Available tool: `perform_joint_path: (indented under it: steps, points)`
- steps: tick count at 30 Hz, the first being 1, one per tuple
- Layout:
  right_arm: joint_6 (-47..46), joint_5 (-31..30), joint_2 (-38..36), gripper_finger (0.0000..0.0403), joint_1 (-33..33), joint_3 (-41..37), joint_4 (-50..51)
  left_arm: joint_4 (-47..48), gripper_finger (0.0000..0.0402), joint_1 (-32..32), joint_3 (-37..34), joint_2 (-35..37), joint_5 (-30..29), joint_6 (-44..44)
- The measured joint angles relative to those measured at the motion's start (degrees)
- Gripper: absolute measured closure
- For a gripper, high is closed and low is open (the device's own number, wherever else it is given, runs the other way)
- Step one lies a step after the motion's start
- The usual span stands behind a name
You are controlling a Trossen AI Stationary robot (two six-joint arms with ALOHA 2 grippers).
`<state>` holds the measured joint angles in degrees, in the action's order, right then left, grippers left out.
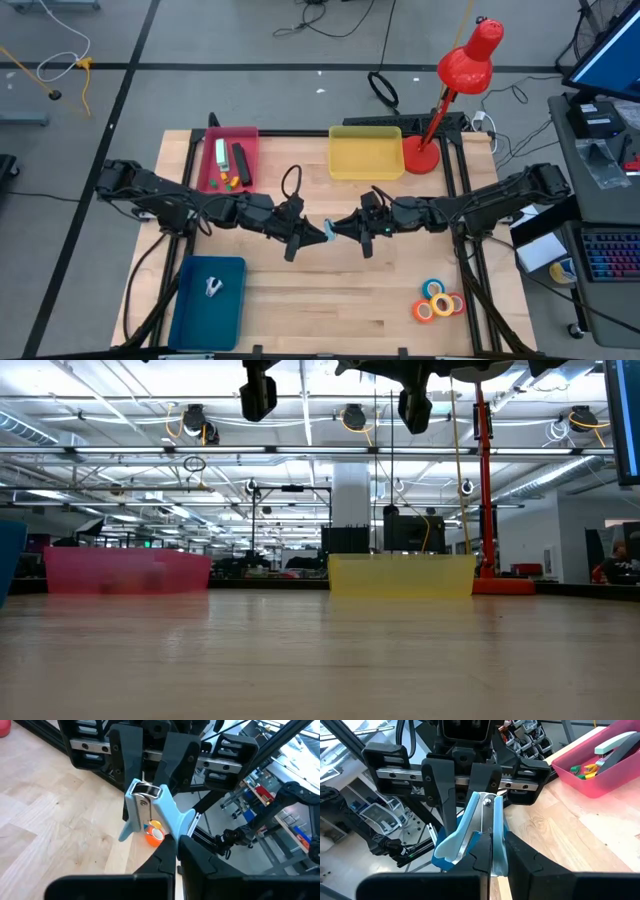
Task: Pick and place Stapler, Stapler remover, tape
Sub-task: Put the blue staple remover into the blue bin
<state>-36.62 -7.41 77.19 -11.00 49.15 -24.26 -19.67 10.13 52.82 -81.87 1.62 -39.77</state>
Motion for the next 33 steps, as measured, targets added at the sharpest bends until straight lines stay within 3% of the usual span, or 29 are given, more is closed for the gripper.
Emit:
perform_joint_path:
  steps: [5, 16, 21, 33]
  points:
    - [1.4, 0.2, 0.0, 0.0375, 0.0, 0.0, 0.2, 0.5, 0.0396, 0.0, 0.0, 0.0, 0.8, 0.0]
    - [-0.7, 4.7, 0.1, 0.0264, 0.1, -0.1, 7.1, 8.4, 0.0400, 2.2, 0.1, 0.0, 6.6, -3.0]
    - [-0.8, 10.5, 0.1, 0.0241, 0.1, -0.1, 8.3, 19.6, 0.0400, 4.1, 0.1, 0.2, 6.9, -6.2]
    - [-0.2, 10.6, 0.1, 0.0242, 0.2, -0.1, 8.8, 46.0, 0.0401, 13.7, 0.1, 4.7, 7.8, -24.4]
